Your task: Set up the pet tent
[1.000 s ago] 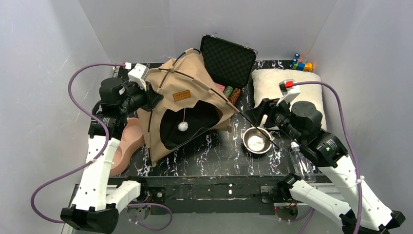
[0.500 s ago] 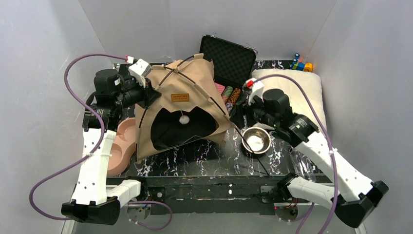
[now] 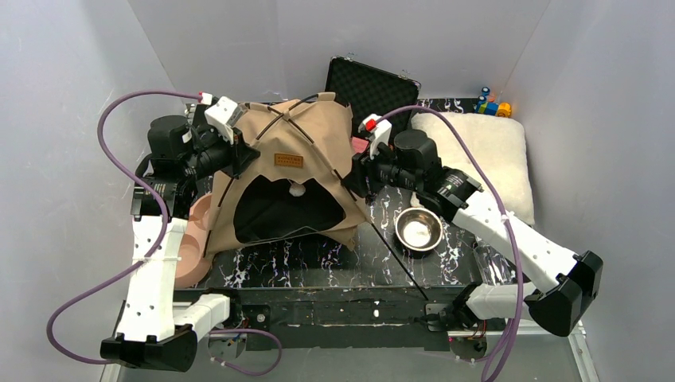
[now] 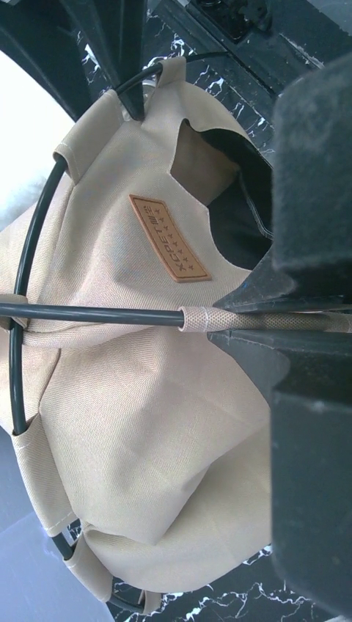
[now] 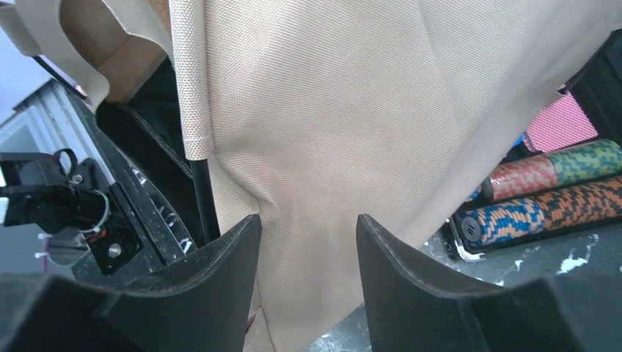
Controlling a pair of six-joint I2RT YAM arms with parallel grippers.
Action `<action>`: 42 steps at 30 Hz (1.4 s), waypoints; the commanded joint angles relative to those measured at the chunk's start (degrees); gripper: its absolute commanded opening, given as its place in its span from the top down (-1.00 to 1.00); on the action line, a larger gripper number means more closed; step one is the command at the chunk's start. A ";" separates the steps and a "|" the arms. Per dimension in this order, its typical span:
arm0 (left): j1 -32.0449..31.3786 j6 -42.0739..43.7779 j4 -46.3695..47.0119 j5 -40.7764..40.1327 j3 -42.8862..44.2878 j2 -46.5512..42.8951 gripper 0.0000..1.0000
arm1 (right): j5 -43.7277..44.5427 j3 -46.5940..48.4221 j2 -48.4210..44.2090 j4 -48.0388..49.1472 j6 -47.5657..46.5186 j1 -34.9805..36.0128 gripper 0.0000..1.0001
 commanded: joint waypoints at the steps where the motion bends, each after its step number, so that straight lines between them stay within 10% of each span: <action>1: 0.40 -2.26 4.19 -1.32 0.29 -1.46 1.00 | 0.68 -0.92 -0.35 6.76 2.64 1.85 -0.11; 4: 0.66 -3.30 5.04 -3.54 0.20 -1.68 1.00 | 4.80 -3.03 -1.12 6.73 4.19 2.16 0.04; 12: 0.84 -1.69 4.00 -2.18 -0.28 -2.07 1.00 | 19.09 -4.34 -10.97 0.82 6.79 1.02 -0.39; 28: 0.84 -3.06 2.94 -1.59 0.54 -1.77 1.00 | 6.18 2.75 -6.96 -2.96 1.66 4.78 -0.42; 42: 0.85 -4.48 3.87 -4.65 0.78 -1.83 1.00 | 15.86 -6.88 -6.39 -0.16 2.34 5.39 0.20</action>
